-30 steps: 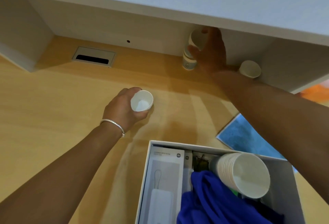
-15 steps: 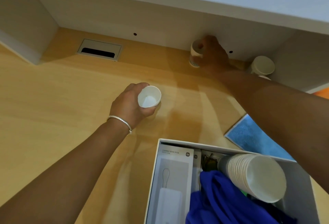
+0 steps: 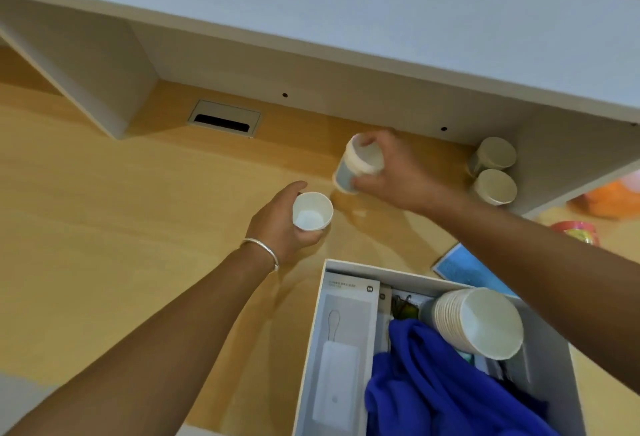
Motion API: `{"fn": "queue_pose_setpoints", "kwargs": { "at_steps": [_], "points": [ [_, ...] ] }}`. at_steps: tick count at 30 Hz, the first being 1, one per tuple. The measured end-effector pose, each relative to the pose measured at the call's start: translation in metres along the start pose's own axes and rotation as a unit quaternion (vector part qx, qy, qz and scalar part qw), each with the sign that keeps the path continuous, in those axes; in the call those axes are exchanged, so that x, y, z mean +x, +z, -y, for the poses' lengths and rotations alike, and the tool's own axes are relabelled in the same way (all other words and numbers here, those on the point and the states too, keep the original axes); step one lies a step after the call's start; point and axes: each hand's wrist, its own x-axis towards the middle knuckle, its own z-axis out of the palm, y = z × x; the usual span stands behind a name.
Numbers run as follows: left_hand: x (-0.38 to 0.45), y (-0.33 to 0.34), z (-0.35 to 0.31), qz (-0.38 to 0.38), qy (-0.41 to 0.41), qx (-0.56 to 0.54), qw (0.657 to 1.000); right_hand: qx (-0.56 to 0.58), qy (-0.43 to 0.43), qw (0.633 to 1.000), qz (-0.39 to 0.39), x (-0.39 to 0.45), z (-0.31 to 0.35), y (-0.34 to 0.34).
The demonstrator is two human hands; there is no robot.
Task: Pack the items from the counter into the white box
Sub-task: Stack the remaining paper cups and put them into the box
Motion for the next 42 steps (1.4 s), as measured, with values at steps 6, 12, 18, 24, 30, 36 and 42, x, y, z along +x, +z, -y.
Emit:
{"fn": "queue_pose_setpoints", "kwargs": {
  "at_steps": [6, 12, 18, 24, 30, 36, 42],
  "points": [
    [-0.001, 0.006, 0.007, 0.007, -0.008, -0.092, 0.996, -0.030, -0.109, 0.991, 0.066, -0.031, 0.041, 0.015],
    [0.003, 0.014, 0.016, -0.005, 0.000, -0.129, 0.992, -0.124, -0.159, 0.974, 0.102, -0.027, 0.053, 0.034],
    [0.005, 0.017, 0.024, -0.004, 0.002, -0.127, 0.992, -0.198, -0.183, 0.952, 0.147, -0.021, 0.053, 0.050],
    [0.006, 0.019, 0.025, -0.005, 0.031, -0.133, 0.991, -0.253, -0.201, 0.927, 0.189, -0.017, 0.037, 0.061],
    [0.008, 0.022, 0.030, -0.015, 0.054, -0.159, 0.986, -0.262, -0.184, 0.915, 0.244, -0.013, 0.024, 0.067],
    [0.006, 0.030, 0.028, -0.020, 0.025, -0.165, 0.986, -0.189, -0.116, 0.953, 0.206, -0.024, 0.025, 0.047],
    [0.001, 0.028, 0.027, -0.003, 0.030, -0.145, 0.989, -0.185, 0.135, 0.973, 0.026, -0.056, -0.056, -0.045]
  ]
}}
